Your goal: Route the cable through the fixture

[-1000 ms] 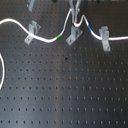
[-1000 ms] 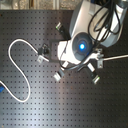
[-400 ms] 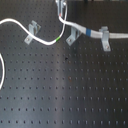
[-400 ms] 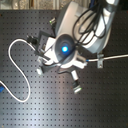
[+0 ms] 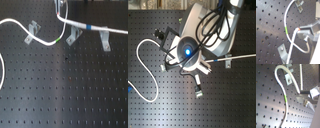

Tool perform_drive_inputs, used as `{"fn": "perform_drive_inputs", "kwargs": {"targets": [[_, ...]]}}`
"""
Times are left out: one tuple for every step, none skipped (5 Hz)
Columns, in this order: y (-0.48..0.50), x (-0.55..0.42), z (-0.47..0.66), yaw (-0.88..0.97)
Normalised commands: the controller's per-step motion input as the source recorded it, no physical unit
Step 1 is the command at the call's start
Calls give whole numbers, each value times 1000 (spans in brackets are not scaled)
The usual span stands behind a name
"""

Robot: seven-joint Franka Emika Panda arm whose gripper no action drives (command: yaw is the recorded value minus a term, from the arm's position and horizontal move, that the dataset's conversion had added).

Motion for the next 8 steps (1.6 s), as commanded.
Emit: {"fn": "perform_drive_inputs", "kwargs": {"targets": [[-220, -645, 78, -131], [-49, -596, 5, -40], [42, -516, 13, -6], [-315, -424, -61, -488], [-355, -371, 9, -563], [-269, -292, 4, -503], [50, -65, 1, -89], [293, -111, 34, -23]]}}
